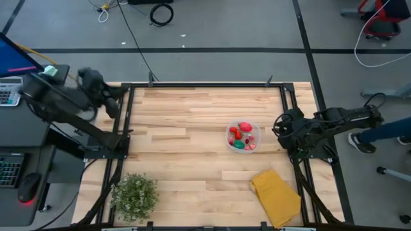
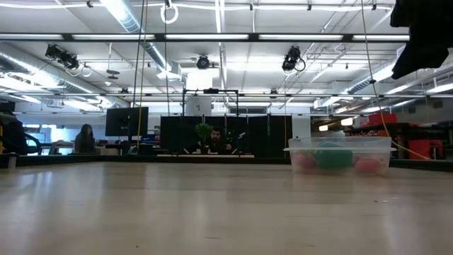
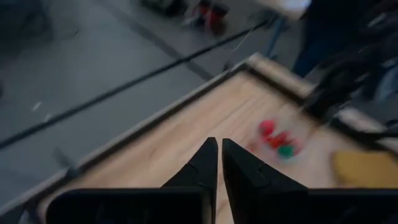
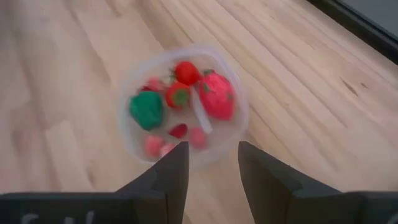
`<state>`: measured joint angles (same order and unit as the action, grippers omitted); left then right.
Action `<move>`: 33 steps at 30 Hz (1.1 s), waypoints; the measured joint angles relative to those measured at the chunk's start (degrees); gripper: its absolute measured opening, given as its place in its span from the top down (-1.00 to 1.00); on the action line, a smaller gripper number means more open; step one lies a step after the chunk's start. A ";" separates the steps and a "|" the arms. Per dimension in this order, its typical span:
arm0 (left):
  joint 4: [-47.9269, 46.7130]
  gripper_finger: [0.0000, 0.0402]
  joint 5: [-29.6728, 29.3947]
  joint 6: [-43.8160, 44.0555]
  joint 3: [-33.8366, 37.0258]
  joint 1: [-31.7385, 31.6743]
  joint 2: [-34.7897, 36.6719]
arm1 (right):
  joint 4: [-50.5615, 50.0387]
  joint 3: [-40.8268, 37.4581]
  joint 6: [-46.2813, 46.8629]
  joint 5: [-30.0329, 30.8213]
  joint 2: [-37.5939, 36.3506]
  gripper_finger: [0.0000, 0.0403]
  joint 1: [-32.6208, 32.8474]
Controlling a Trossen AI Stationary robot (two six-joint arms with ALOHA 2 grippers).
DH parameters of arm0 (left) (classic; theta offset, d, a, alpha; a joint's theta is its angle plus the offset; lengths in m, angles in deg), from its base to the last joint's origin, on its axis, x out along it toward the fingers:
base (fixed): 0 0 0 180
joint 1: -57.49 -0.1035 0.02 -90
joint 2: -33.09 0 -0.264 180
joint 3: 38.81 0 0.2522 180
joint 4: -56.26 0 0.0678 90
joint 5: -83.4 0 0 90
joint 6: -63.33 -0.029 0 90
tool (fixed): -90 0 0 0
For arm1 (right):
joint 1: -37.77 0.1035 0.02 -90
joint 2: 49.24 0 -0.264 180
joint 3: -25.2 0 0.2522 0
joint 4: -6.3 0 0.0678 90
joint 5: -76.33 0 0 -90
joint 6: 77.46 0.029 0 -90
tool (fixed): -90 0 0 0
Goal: Pick and placing Produce into tupperware
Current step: Return to Home Position
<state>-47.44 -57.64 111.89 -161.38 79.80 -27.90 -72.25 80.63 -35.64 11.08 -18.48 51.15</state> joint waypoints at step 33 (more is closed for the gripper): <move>102.67 0.74 10.54 -34.88 99.88 0.00 38.39 | 37.51 -7.96 -23.54 8.22 -1.61 0.27 15.79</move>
<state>55.23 -47.09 77.00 -61.50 79.80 10.49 -34.74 72.67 -59.18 19.30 -20.09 66.94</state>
